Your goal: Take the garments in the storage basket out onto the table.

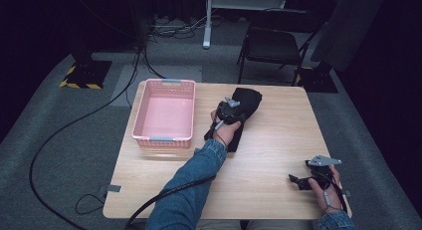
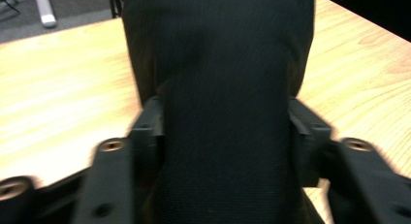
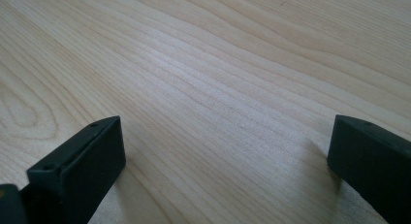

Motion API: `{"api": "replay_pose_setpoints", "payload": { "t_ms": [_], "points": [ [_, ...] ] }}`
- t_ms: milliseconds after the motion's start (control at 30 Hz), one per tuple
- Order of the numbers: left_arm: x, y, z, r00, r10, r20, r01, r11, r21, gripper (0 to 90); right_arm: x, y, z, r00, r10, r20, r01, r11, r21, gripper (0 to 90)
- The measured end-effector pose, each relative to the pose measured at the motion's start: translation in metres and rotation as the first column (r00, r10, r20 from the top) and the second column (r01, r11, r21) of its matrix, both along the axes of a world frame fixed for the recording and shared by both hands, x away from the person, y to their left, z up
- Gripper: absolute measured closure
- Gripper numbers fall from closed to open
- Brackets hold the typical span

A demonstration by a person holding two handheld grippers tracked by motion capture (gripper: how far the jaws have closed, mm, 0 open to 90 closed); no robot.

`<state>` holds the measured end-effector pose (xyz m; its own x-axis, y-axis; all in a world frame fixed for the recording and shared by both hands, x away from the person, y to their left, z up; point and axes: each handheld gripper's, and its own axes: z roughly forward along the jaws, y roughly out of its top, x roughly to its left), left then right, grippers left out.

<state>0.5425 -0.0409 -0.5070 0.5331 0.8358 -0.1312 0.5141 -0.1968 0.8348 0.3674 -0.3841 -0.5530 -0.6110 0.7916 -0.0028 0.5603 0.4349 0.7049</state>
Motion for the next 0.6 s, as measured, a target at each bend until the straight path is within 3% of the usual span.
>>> {"api": "replay_pose_setpoints", "payload": {
  "t_ms": [67,600],
  "points": [
    [0.0,0.001,0.002,1.0,0.002,0.001,-0.002,1.0,-0.007,25.2,0.0,0.0,0.0,1.0,0.0,0.0,0.0,1.0,0.0,0.1],
    [-0.009,0.008,0.025,0.9985,-0.016,0.053,0.018,0.9989,-0.044,19.8,0.0,0.0,0.0,1.0,0.0,0.001,0.0,1.0,0.0,0.0]
  ]
}}
